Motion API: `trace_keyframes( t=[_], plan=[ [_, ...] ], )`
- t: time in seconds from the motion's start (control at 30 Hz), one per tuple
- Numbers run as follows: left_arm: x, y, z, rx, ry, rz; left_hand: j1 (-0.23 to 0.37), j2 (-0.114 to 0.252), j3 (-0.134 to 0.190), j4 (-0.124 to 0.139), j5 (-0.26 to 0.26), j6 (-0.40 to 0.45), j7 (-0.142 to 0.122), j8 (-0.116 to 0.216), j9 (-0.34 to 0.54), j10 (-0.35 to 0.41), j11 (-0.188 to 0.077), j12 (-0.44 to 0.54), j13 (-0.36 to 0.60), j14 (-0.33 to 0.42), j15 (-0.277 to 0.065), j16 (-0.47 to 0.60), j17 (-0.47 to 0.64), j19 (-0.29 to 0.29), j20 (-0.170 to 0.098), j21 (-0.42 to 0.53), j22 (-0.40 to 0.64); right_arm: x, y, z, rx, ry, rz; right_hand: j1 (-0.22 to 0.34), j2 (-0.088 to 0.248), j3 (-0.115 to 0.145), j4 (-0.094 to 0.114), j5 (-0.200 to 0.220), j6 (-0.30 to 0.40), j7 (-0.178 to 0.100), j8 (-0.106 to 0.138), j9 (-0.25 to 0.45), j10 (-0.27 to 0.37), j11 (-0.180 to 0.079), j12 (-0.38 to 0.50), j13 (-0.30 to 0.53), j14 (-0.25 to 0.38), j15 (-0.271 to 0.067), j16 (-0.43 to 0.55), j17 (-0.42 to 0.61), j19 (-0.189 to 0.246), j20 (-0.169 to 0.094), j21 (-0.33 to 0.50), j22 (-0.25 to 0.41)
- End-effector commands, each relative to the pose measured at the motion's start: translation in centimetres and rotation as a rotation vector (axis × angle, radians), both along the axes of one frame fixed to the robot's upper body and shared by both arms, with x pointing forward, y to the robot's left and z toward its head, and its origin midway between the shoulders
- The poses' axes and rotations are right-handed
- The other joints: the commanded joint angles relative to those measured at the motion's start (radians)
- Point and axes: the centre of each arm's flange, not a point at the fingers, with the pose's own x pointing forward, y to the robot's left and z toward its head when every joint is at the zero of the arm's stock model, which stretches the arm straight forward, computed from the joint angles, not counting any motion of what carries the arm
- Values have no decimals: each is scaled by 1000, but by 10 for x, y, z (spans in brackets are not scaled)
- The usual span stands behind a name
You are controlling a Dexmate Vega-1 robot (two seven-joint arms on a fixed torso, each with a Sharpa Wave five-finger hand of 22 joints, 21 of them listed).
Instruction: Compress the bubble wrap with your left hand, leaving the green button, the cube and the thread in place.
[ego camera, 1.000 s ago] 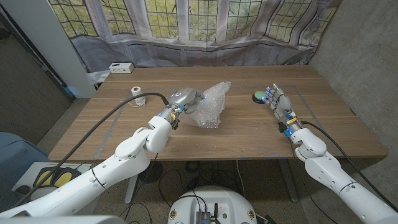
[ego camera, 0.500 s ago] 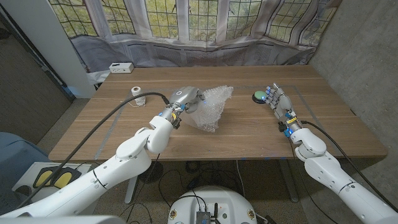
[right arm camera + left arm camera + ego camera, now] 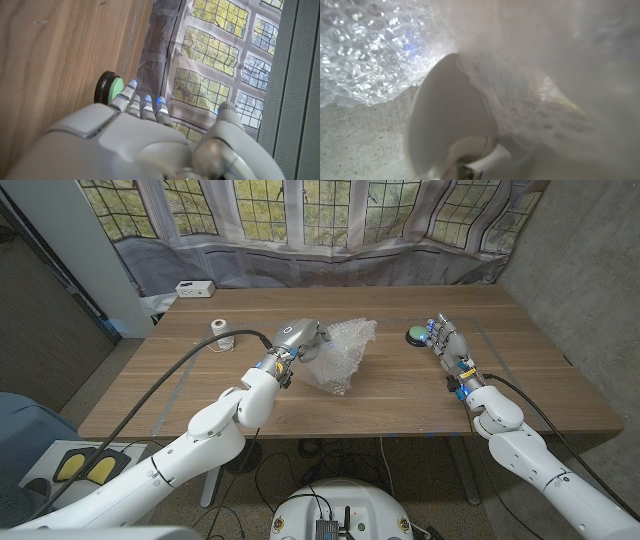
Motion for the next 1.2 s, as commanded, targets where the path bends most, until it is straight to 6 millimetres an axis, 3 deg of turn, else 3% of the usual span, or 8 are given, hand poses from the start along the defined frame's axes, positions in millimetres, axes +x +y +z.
trace_keyframes(
  t=[0.03,0.1,0.23,0.37,0.67,0.9,1.2],
  plan=[
    [-1,-2,-1,22,18,44,-71,-5,2,13,5,-54,-7,-35,-6,-35,3,-50,-28,69,-148,-56,-30,-46,42,18,-9,1,0,-2,-2,3,6,5,5,1,0,2,7,-1,1,4,3,4,1,5,-1,3,-3,3,4,4,0,4],
    [-1,-3,0,35,20,58,-112,-14,-13,24,2,-72,-17,-50,-9,-48,-3,-69,-40,47,-130,-74,-42,-66,59,20,-12,1,0,-3,2,6,6,5,5,1,0,2,7,-1,1,4,3,4,1,5,-1,4,-3,3,4,4,0,4],
    [-1,-3,2,55,35,67,-150,-5,-13,30,5,-88,-17,-67,-14,-57,-4,-93,-56,12,-108,-106,-61,-121,88,12,-16,1,-1,-3,8,7,7,6,5,1,0,2,7,-2,1,4,3,4,1,5,-1,4,-3,3,4,5,0,4],
    [-1,-4,4,78,43,77,-212,-16,-23,41,6,-122,-21,-93,-19,-87,1,-121,-68,-51,-75,-152,-87,-182,134,-4,-20,1,-1,-4,5,2,7,6,5,1,0,2,7,-3,1,4,3,4,1,5,-1,4,-3,3,4,5,0,4],
    [-2,-4,6,91,44,84,-258,-17,-17,32,11,-173,-17,-136,-29,-139,3,-158,-78,-141,-51,-205,-110,-277,187,-39,-24,0,0,-4,5,3,9,5,5,0,0,2,7,-2,1,4,3,4,1,5,-1,5,-3,4,5,5,0,4],
    [-2,-4,5,85,49,80,-267,-14,-10,23,13,-199,-15,-158,-35,-172,20,-176,-81,-169,-42,-219,-116,-302,203,-52,-25,0,1,-4,4,2,9,6,6,0,0,2,8,-1,1,4,4,4,1,5,0,4,-2,4,5,4,0,4],
    [-3,-2,2,50,40,61,-180,16,40,-28,22,-169,-12,-160,-36,-132,17,-163,-72,-138,-67,-200,-111,-277,186,-43,-24,-2,1,-6,2,5,11,5,6,0,0,2,8,-1,1,4,5,4,1,5,0,6,-2,4,5,5,0,4]
  ],
)
